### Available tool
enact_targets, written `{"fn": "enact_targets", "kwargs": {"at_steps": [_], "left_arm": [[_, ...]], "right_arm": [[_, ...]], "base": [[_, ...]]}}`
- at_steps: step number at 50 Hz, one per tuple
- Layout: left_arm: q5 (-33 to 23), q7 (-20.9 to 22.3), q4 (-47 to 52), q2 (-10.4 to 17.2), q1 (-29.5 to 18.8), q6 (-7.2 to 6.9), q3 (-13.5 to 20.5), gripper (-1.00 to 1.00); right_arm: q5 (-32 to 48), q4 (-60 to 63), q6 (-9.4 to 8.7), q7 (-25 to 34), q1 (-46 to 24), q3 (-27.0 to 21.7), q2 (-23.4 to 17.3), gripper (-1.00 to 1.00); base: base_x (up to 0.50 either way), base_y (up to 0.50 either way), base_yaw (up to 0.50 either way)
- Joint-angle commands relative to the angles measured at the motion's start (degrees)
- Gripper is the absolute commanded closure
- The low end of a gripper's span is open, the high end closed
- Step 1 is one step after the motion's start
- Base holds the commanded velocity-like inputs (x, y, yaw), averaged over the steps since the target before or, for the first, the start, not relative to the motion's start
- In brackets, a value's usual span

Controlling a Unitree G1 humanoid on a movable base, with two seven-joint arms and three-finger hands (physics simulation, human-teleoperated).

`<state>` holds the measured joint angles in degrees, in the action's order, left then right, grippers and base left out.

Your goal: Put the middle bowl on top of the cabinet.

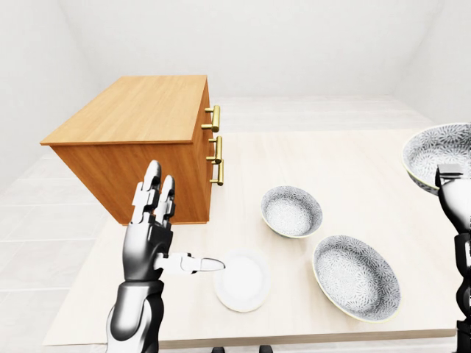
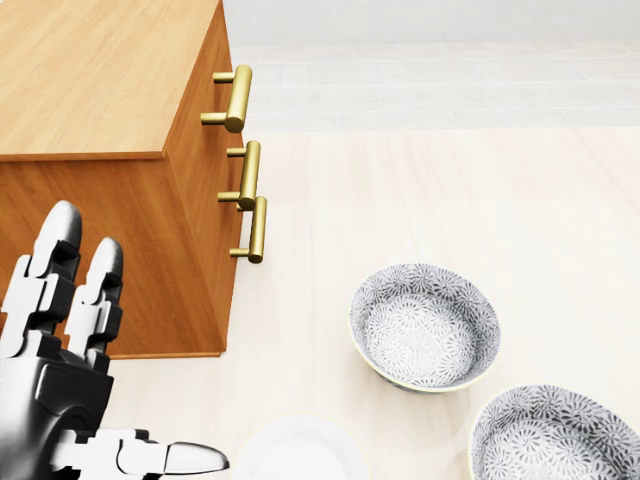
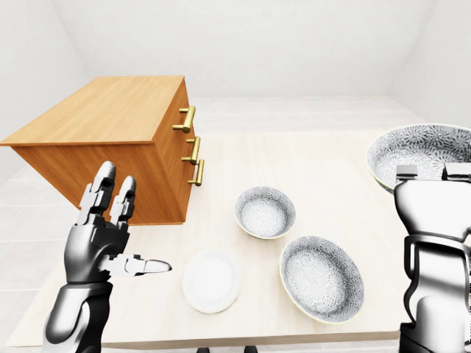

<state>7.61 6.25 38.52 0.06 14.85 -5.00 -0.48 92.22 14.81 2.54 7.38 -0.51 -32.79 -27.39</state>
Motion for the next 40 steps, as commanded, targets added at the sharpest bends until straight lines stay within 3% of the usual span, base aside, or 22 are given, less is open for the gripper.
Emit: {"fn": "enact_targets", "kwargs": {"at_steps": [1,10,25,32,35,40], "left_arm": [[-0.7,0.0,-0.5,0.0,-0.1,0.00,-0.1,-1.00],[-1.8,0.4,-0.9,0.2,0.4,0.39,-0.8,-1.00],[-2.1,0.5,-1.3,0.3,0.2,0.30,-0.9,-1.00],[-2.1,0.6,-1.5,0.3,0.0,0.25,-0.9,-1.00],[-2.2,0.5,-1.3,0.3,0.2,0.00,-0.9,-1.00],[-2.3,0.5,-1.8,0.3,0.0,0.20,-0.7,-1.00]], "right_arm": [[-3.7,6.4,2.46,4.2,-5.3,3.4,-0.4,1.00],[-5.9,9.1,2.46,8.5,-10.2,7.0,0.0,1.00],[-17.8,12.0,2.46,18.7,-17.4,9.8,-0.3,1.00],[-19.8,12.7,2.46,22.3,-21.2,12.5,-0.5,1.00],[-16.9,9.6,2.46,20.1,-22.3,14.9,0.0,1.00],[-15.5,10.2,2.46,21.8,-25.1,17.3,0.5,1.00]], "base": [[0.00,0.00,0.00],[0.00,0.00,0.00],[0.00,0.00,0.00],[0.00,0.00,0.00],[0.00,0.00,0.00],[0.00,0.00,0.00]]}}
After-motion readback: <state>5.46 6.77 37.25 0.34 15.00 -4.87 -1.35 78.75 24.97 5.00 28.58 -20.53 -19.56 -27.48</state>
